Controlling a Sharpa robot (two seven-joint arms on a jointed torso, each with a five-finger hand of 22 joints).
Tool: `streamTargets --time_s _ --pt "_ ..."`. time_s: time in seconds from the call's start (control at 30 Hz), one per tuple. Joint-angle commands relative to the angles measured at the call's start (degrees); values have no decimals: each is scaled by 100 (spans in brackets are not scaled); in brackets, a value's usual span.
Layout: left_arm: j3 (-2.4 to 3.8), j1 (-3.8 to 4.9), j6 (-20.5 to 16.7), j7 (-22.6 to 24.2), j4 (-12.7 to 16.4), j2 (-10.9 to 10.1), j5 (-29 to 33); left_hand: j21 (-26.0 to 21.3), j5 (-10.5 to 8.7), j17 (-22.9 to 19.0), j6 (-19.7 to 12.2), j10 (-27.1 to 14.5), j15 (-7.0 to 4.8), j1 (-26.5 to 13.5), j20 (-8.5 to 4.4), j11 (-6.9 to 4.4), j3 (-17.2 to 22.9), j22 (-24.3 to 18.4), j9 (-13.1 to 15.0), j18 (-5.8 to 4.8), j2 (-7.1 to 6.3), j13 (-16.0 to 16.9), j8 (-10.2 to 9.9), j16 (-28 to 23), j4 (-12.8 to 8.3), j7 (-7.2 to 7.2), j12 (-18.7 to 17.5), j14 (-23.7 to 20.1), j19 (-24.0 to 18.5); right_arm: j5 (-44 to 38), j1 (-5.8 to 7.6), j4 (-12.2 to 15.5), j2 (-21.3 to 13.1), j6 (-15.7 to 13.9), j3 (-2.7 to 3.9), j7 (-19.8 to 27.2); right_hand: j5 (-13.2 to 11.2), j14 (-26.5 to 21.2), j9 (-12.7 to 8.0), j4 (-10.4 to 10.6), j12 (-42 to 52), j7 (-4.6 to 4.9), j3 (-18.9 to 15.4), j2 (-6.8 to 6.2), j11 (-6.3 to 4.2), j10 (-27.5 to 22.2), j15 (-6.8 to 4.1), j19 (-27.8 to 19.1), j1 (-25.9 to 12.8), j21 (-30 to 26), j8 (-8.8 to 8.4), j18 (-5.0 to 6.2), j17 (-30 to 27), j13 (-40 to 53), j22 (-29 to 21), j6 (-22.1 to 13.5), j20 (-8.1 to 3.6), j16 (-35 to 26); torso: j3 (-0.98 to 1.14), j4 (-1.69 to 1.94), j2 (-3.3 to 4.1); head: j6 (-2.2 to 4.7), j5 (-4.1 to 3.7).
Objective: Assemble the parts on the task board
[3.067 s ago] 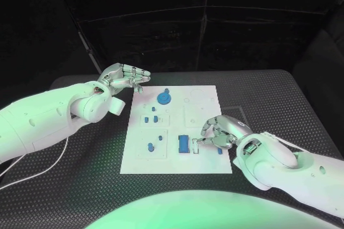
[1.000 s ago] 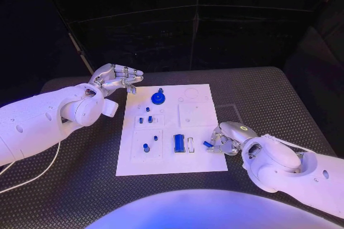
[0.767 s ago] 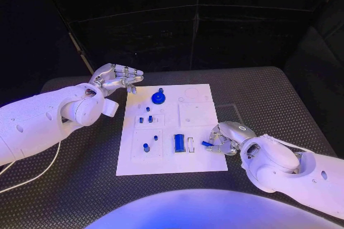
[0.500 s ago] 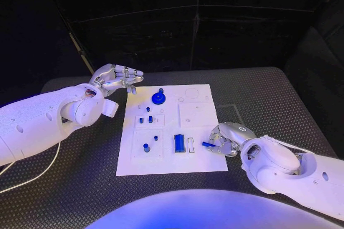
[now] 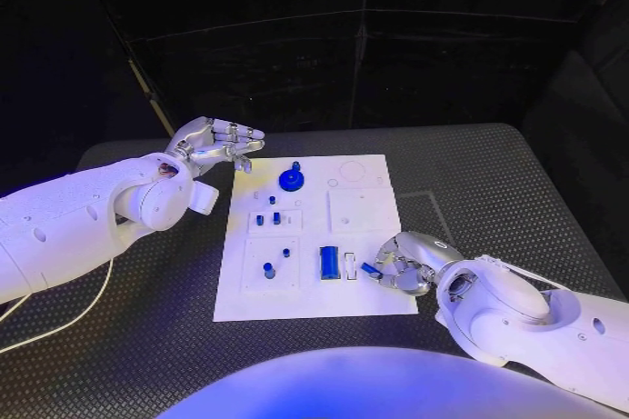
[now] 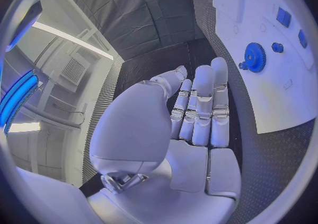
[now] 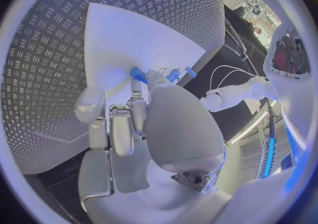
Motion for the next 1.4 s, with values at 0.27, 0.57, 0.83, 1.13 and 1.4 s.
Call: streamTargets --time_s 0.27,0.57,0.83,1.13,1.4 --pt "5 7 53 25 11 14 24 -36 4 -5 32 -7 8 -27 6 -12 -7 -8 -2 78 43 2 27 23 -5 -9 37 -40 7 544 9 -72 220 -391 3 9 -9 506 93 16 22 -54 58 -108 0 26 24 40 -159 15 21 -96 976 -156 9 103 -7 3 0 -12 2 -18 30" --pt "5 7 56 21 12 18 24 -37 4 -7 32 -15 8 -22 5 -13 -6 -8 -2 78 43 0 28 24 -9 -12 40 -40 7 627 9 -178 401 -391 4 -19 414 508 149 23 38 -65 14 -177 -6 42 21 49 -507 21 18 -99 989 -139 28 177 -11 9 0 -12 1 -18 47" --pt "5 7 64 17 18 22 24 -37 4 -7 32 -15 8 -22 5 -13 -6 -8 -2 78 43 0 28 24 -9 -12 40 -40 7 667 11 -297 521 -512 6 -92 936 509 208 31 39 -73 -349 -183 -11 54 16 56 -1101 21 10 -101 994 -135 39 230 -15 10 -1 -12 -2 -18 53" --pt "5 7 69 11 21 17 24 -37 4 -7 32 -15 8 -22 5 -13 -6 -8 -2 78 43 0 28 24 -9 -12 40 -40 7 696 12 -351 589 -552 7 -90 741 508 238 34 39 -80 -587 -128 -14 56 13 55 -1341 15 -14 -99 990 -131 38 244 -18 8 2 -19 2 -18 60" --pt "5 7 75 7 17 17 24 -38 4 -9 32 -23 7 -23 5 -12 -7 -9 -2 78 42 -1 29 26 -11 -12 43 -41 8 699 12 -375 629 -591 7 -63 429 506 261 35 33 -78 -766 -84 -12 54 14 46 -1462 4 -38 -97 979 -132 26 247 -17 3 1 -19 -1 -18 60"
